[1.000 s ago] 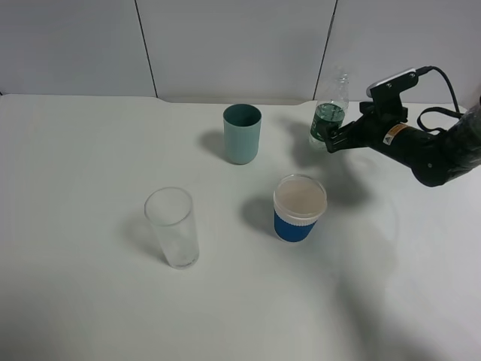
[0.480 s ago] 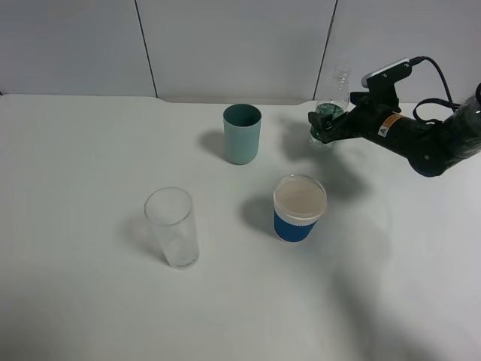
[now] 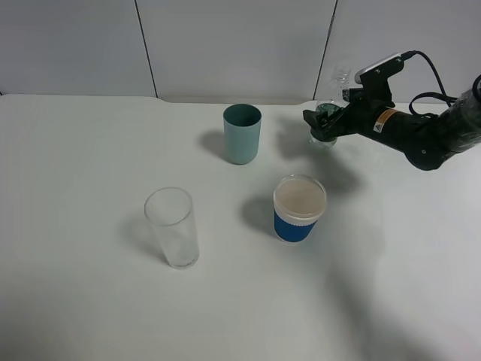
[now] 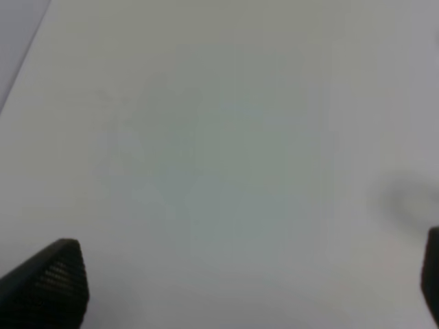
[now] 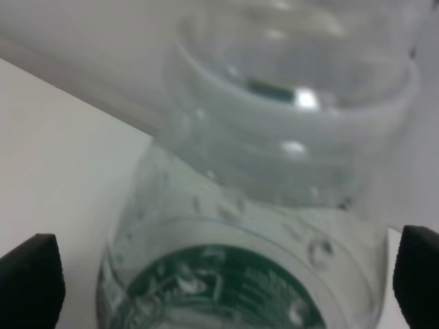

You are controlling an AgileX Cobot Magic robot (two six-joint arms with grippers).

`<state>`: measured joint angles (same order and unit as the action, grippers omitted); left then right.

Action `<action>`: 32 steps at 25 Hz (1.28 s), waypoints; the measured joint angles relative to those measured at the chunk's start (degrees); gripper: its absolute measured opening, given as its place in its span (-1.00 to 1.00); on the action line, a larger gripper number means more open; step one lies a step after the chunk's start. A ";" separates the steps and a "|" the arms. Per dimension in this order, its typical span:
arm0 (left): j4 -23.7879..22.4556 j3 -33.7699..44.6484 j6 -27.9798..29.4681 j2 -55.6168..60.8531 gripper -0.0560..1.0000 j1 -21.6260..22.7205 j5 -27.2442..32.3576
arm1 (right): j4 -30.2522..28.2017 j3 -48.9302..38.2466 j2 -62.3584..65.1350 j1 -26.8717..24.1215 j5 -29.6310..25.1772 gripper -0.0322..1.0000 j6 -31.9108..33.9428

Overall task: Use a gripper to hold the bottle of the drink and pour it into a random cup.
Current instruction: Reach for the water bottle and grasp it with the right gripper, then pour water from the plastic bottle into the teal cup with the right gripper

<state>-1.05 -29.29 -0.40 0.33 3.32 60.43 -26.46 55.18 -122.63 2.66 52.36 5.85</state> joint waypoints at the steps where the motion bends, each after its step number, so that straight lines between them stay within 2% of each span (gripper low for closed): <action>1: 0.00 0.00 0.00 0.00 0.96 0.00 0.00 | -0.08 0.05 0.00 0.03 -0.23 0.90 0.29; 4: 0.00 0.00 0.00 0.00 0.96 0.00 0.00 | -0.08 0.04 -1.09 0.08 -0.29 0.89 0.34; 7: 0.00 0.00 0.00 0.00 0.96 0.00 0.00 | 0.20 0.06 -3.52 0.08 -0.64 0.76 0.34; 13: 0.00 0.00 0.00 0.00 0.96 0.00 0.00 | 1.03 0.06 -4.32 0.08 0.34 0.09 0.55; 26: 0.00 0.00 0.00 0.00 0.96 0.00 0.00 | 1.03 0.06 -4.18 0.17 -0.22 0.09 1.01; 32: -0.05 0.00 0.00 0.00 0.96 0.00 0.00 | 1.09 0.01 0.85 1.78 -10.57 0.09 3.26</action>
<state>-1.10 -29.29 -0.40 0.33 3.32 60.43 -25.37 55.19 -121.78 4.44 41.79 9.11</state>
